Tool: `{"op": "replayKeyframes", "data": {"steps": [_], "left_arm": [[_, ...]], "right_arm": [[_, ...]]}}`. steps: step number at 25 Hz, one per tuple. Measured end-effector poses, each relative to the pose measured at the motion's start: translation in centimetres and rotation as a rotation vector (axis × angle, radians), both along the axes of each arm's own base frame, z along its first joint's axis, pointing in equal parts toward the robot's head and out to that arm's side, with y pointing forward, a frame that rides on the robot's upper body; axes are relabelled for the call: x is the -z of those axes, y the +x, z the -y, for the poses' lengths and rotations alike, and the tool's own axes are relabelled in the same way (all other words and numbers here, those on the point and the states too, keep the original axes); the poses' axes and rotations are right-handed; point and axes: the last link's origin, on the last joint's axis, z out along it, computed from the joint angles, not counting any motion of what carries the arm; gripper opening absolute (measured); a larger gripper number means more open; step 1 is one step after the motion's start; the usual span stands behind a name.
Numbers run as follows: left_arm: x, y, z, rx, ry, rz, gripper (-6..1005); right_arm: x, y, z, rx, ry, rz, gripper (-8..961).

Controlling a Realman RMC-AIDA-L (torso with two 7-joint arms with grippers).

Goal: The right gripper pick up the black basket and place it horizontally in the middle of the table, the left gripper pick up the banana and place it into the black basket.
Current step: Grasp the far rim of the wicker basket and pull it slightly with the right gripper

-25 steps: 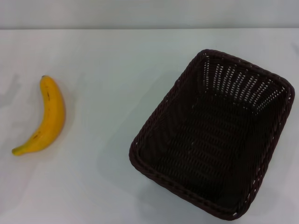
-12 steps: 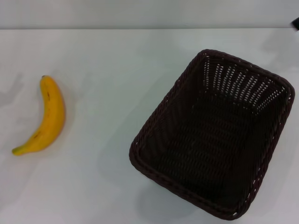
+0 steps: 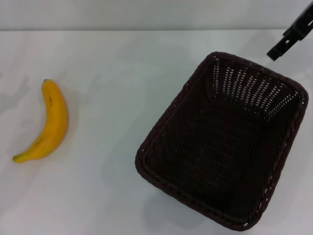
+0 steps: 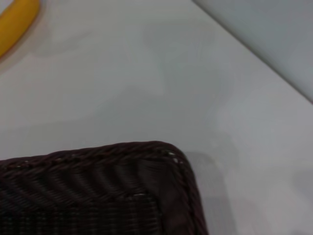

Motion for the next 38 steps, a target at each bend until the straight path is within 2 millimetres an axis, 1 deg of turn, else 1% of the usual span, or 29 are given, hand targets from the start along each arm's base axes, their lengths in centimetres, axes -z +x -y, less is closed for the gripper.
{"op": "replayKeyframes", "data": {"steps": [6, 7, 12, 18, 25, 29, 36, 38], "left_arm": [[-0.5, -0.1, -0.3, 0.002, -0.014, -0.021, 829], [-0.5, -0.1, -0.3, 0.001, -0.014, -0.022, 829], [-0.4, 0.0, -0.5, 0.004, -0.021, -0.032, 827], [-0.1, 0.1, -0.6, 0.01, -0.045, -0.047, 824], [0.2, 0.2, -0.5, 0.011, -0.048, -0.041, 821], [0.4, 0.1, -0.4, 0.006, -0.049, -0.04, 819], [0.5, -0.1, -0.1, 0.001, -0.05, -0.044, 816], [0.5, -0.2, 0.0, -0.001, -0.048, -0.051, 815]], "right_arm": [[1.9, -0.6, -0.1, 0.006, -0.026, 0.021, 849], [2.5, -0.6, -0.1, 0.004, -0.026, 0.031, 836], [4.3, -0.3, -0.2, -0.006, -0.027, 0.062, 770], [5.9, 0.4, -0.4, -0.014, -0.033, 0.084, 775], [8.7, 0.9, 0.1, -0.052, -0.084, 0.161, 776], [9.9, 0.9, 0.3, -0.061, -0.097, 0.173, 777], [11.2, 1.2, 0.4, -0.085, -0.079, 0.236, 777], [11.1, 1.1, 0.0, -0.076, -0.041, 0.241, 715]]}}
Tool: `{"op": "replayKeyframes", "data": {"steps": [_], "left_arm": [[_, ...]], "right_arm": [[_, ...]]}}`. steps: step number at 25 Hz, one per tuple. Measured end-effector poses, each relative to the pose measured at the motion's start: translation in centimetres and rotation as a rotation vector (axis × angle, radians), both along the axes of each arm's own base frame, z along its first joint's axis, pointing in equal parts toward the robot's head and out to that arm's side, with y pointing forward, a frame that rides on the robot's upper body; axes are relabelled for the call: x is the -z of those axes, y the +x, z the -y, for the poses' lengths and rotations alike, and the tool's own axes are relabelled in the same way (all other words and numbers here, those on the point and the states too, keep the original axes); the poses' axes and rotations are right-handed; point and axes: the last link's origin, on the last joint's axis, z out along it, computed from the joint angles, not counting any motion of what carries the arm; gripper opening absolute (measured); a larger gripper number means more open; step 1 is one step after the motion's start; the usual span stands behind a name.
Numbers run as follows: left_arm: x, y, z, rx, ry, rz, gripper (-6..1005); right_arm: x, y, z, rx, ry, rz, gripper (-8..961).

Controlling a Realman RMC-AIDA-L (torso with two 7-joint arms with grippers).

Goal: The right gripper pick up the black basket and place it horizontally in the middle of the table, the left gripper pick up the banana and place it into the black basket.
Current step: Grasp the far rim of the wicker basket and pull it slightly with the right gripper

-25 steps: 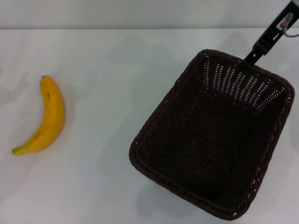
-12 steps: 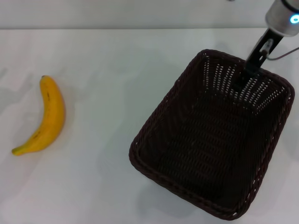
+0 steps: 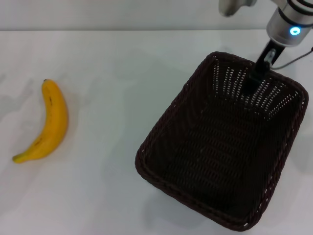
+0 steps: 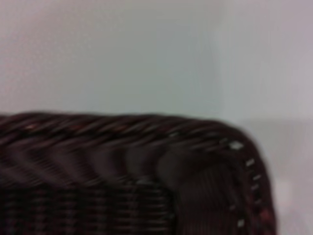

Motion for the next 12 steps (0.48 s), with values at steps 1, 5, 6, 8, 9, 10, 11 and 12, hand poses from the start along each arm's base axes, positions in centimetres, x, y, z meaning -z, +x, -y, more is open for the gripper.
{"op": "replayKeyframes", "data": {"steps": [1, 5, 6, 8, 9, 10, 11, 12], "left_arm": [[-0.03, -0.06, 0.09, 0.0, 0.003, -0.005, 815], [-0.16, -0.27, 0.41, 0.002, 0.013, -0.033, 813], [-0.2, -0.3, 0.43, 0.002, 0.015, -0.039, 812], [-0.29, -0.37, 0.48, 0.002, 0.018, -0.049, 811], [-0.34, -0.4, 0.5, 0.002, 0.019, -0.054, 811], [-0.41, -0.44, 0.51, 0.003, 0.022, -0.061, 802], [-0.46, -0.46, 0.51, 0.003, 0.023, -0.067, 794], [-0.5, -0.48, 0.51, 0.004, 0.024, -0.071, 785]], "right_arm": [[-0.05, -0.04, -0.11, 0.005, 0.013, -0.002, 685], [-0.48, -0.29, -0.3, 0.032, 0.041, 0.001, 566], [-0.44, -0.39, -0.17, 0.035, 0.032, 0.008, 538], [-0.14, -0.58, 0.16, 0.039, 0.011, 0.021, 481], [-0.03, -0.63, 0.3, 0.042, 0.003, 0.029, 453], [0.06, -0.69, 0.42, 0.045, -0.002, 0.034, 432], [0.12, -0.76, 0.5, 0.051, -0.004, 0.036, 410], [0.17, -0.84, 0.59, 0.062, -0.004, 0.031, 389]]}}
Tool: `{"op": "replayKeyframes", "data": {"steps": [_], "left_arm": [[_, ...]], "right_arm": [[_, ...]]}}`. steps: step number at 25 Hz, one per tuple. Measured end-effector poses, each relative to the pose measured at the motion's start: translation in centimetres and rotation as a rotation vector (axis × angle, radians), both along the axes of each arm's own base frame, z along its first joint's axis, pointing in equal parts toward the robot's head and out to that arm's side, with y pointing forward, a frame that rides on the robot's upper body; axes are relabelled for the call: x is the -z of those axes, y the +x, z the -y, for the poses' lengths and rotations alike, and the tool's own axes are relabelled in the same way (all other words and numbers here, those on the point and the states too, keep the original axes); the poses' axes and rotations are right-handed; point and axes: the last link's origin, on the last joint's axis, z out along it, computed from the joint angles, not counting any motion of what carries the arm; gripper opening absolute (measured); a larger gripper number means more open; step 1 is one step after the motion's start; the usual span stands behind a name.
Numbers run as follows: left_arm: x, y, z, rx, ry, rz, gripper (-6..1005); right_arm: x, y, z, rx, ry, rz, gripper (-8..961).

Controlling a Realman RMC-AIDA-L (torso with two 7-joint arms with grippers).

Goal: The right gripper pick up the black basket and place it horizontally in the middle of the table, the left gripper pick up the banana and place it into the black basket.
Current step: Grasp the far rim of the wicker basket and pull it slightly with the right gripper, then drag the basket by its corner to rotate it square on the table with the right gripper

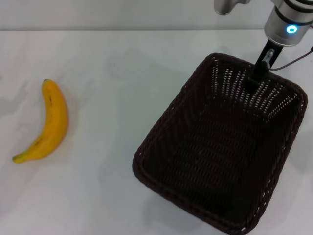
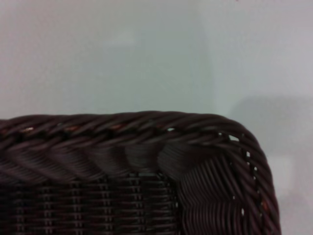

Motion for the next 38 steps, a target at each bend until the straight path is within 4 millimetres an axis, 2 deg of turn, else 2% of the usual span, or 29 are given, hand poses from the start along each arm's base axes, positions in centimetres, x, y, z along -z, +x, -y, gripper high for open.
{"op": "replayKeyframes", "data": {"steps": [6, 12, 16, 19, 23, 29, 38], "left_arm": [[-0.5, -0.1, 0.1, 0.008, 0.015, -0.039, 786], [-1.3, 0.0, 0.2, 0.018, 0.032, -0.068, 786], [-1.6, -0.1, 0.2, 0.024, 0.04, -0.093, 786], [-1.7, 0.1, 0.1, 0.034, 0.049, -0.116, 785], [-2.0, 0.3, -0.2, 0.045, 0.053, -0.127, 785], [-2.5, 0.4, -0.3, 0.052, 0.067, -0.16, 786], [-3.1, 0.5, -0.7, 0.064, 0.08, -0.188, 786]], "right_arm": [[-0.3, -0.8, 0.2, 0.063, 0.016, -0.078, 270], [-3.1, -1.0, -0.3, 0.202, 0.151, -0.221, 208], [-6.7, 0.7, -0.6, 0.417, 0.304, -0.338, 179], [-8.6, 2.4, -0.5, 0.544, 0.407, -0.376, 165], [-10.0, 4.6, 0.4, 0.673, 0.489, -0.406, 154], [-10.0, 6.4, 2.6, 0.75, 0.528, -0.482, 152], [-8.2, 10.0, 6.0, 0.86, 0.537, -0.529, 148]]}}
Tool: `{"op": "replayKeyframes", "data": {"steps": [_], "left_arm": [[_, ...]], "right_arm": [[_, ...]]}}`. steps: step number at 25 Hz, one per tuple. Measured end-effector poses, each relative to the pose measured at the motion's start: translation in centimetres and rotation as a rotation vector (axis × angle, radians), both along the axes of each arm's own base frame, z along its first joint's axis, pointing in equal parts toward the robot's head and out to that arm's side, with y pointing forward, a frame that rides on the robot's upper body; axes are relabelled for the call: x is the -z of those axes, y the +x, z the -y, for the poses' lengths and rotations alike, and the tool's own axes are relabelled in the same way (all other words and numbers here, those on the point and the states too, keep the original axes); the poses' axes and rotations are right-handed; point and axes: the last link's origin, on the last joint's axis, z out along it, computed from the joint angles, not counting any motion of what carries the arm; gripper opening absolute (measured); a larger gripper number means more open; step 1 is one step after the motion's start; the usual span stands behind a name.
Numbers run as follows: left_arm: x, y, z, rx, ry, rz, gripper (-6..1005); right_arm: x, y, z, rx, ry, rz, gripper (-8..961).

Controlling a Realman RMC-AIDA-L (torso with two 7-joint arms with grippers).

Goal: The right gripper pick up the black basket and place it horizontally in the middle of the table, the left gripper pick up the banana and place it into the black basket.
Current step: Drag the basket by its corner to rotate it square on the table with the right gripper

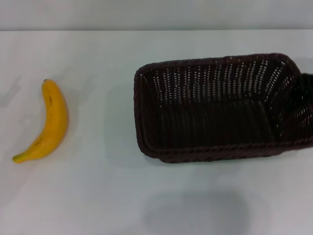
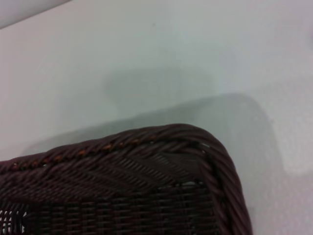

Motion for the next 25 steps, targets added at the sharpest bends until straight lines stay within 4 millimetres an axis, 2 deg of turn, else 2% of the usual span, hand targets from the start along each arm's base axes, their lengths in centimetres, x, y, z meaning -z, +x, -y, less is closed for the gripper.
{"op": "replayKeyframes", "data": {"steps": [3, 7, 15, 21, 25], "left_arm": [[-0.1, 0.1, -0.3, 0.004, 0.003, -0.008, 786], [-0.2, 0.2, -0.5, 0.002, 0.007, -0.019, 786], [-0.2, 0.5, -1.1, 0.004, 0.011, -0.027, 786], [-0.1, 0.9, -1.3, 0.014, 0.015, -0.028, 786], [-0.1, 0.9, -1.3, 0.015, 0.015, -0.028, 786]], "right_arm": [[0.2, 0.6, 0.6, 0.013, 0.02, -0.054, 147], [0.6, 0.4, 0.8, 0.004, 0.037, -0.133, 145], [1.7, -0.1, 1.2, -0.021, 0.001, -0.181, 147], [1.7, -0.3, 0.8, -0.06, 0.002, -0.161, 148], [1.8, 0.2, 0.9, -0.067, -0.011, -0.107, 149]]}}
